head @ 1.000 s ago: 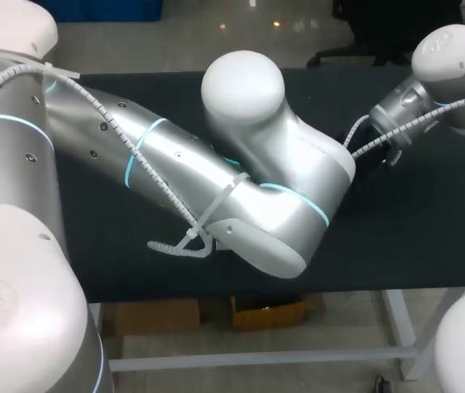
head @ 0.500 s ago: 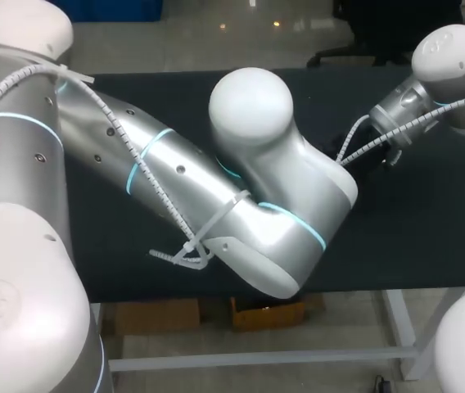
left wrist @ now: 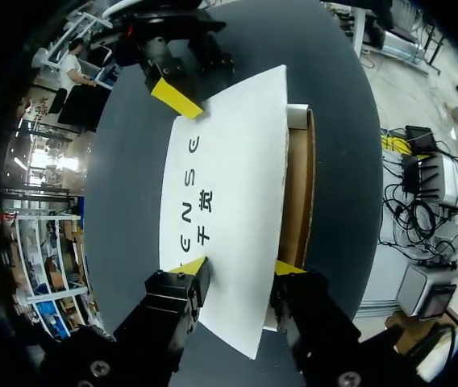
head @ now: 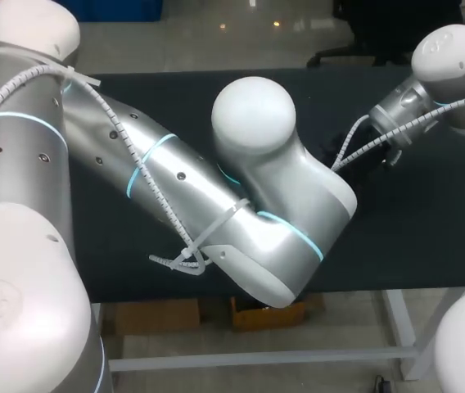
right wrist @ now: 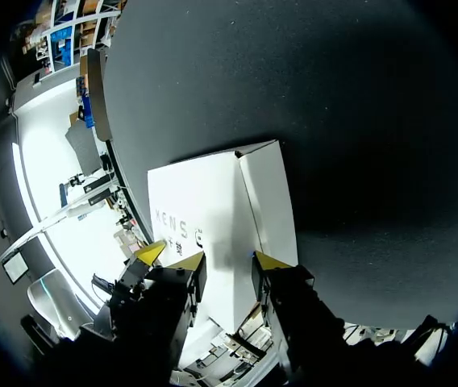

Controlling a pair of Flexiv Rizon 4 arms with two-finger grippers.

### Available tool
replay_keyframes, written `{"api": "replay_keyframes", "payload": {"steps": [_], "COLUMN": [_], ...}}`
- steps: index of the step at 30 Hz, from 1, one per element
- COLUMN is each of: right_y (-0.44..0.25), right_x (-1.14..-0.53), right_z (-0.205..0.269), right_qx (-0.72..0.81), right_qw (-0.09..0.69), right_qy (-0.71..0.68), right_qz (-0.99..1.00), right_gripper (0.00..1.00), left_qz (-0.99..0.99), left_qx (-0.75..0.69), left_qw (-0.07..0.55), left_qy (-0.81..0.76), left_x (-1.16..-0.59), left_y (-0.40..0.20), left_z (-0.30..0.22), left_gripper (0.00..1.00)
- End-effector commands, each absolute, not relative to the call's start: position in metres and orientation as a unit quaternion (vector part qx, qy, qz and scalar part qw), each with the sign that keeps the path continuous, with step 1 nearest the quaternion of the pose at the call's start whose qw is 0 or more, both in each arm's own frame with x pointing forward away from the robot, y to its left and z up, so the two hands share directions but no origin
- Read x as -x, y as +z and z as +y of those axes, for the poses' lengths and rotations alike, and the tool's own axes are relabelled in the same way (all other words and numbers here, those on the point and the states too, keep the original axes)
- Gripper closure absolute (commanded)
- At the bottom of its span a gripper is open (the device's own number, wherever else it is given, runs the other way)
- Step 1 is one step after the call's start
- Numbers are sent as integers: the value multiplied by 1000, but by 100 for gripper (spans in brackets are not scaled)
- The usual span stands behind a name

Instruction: Assemble the packaging by folding the flat box into shape, placing the metal phone stand inside, and closing the box properly

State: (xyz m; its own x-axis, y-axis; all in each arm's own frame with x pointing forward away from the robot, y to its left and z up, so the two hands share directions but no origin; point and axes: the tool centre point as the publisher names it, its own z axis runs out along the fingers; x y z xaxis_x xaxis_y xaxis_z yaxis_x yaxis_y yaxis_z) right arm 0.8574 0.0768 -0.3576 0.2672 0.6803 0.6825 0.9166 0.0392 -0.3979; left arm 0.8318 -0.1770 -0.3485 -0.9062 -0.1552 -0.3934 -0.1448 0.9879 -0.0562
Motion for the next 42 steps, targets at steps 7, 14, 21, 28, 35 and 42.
{"api": "replay_keyframes", "payload": {"steps": [7, 14, 21, 28, 35, 42], "right_y": [-358, -358, -358, -358, -358, -358], "right_x": [-859, -859, -859, -859, -858, -857], "right_z": [76, 76, 77, 76, 76, 76], "right_qx": [677, 677, 676, 676, 677, 676], "right_qw": [419, 419, 419, 420, 420, 419], "right_qy": [-141, -141, -141, -141, -141, -142], "right_qz": [-589, -589, -589, -589, -588, -589], "right_gripper": [65, 65, 65, 65, 65, 65], "left_qz": [973, 972, 972, 972, 972, 972], "left_qx": [78, 79, 78, 77, 75, 75], "left_qw": [218, 220, 221, 223, 223, 223], "left_qy": [-5, -3, -4, -4, -2, -1], "left_x": [-828, -828, -828, -827, -826, -825], "left_y": [-358, -361, -362, -365, -367, -368], "left_z": [-180, -179, -180, -180, -180, -180], "left_gripper": [56, 57, 57, 56, 56, 56]}}
